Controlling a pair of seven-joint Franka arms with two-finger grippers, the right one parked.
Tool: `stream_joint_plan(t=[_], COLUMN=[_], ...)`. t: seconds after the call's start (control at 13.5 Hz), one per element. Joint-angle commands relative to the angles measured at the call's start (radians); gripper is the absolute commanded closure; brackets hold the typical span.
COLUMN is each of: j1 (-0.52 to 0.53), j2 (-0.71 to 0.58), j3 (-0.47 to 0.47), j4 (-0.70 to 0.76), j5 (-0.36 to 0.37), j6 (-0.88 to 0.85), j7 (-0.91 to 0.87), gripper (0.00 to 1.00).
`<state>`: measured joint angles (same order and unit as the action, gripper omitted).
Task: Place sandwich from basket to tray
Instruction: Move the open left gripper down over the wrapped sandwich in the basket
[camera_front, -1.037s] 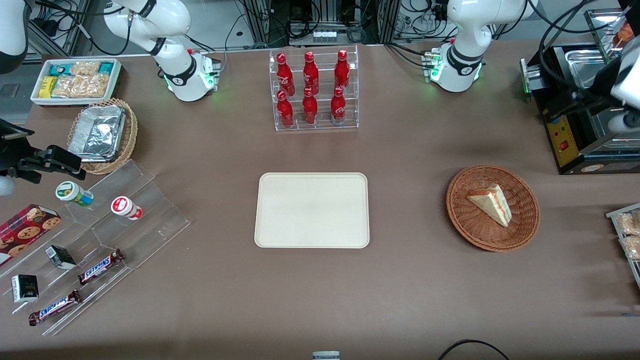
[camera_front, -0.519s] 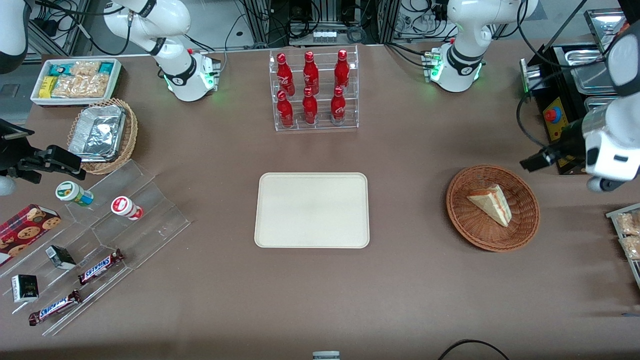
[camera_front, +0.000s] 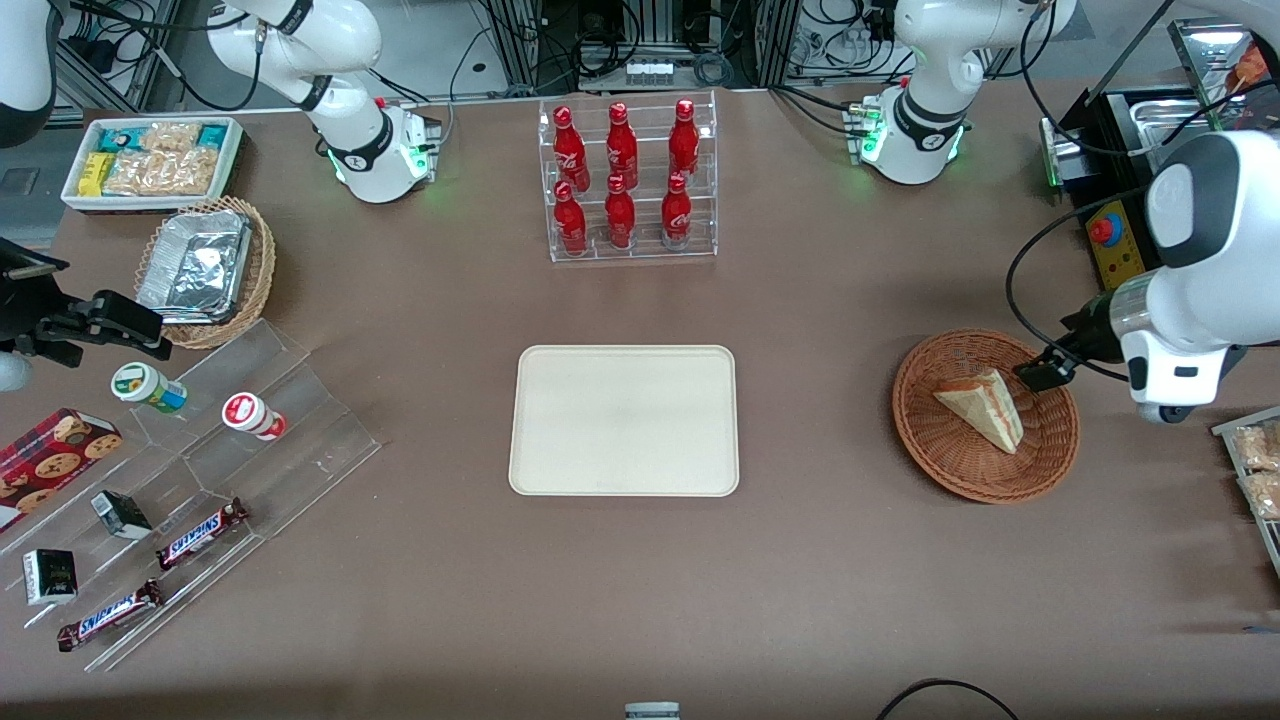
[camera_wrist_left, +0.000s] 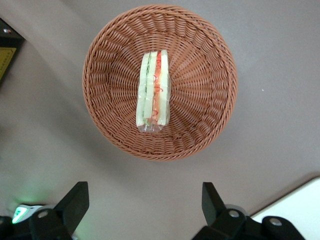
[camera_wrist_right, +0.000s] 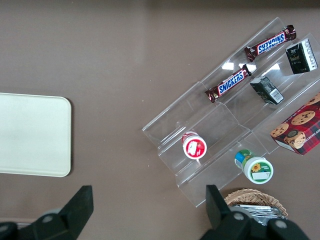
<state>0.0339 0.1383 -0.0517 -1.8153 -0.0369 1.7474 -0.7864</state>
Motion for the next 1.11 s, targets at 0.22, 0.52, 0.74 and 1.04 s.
stream_joint_plan(t=[0.22, 0.52, 0.74, 1.04], j1=[0.001, 0.009, 0.015, 0.021], j2=[-0.02, -0.003, 0.017, 0.04], j3=[-0.008, -0.008, -0.007, -0.005], j4=[-0.186, -0.298, -0.328, -0.378], j5=[0.005, 0.038, 0.04, 0.095], j6=[0.214, 0.391, 0.443, 0.518], j7=[-0.068, -0.093, -0.091, -0.093], gripper=[0.0, 0.0, 0.0, 0.0])
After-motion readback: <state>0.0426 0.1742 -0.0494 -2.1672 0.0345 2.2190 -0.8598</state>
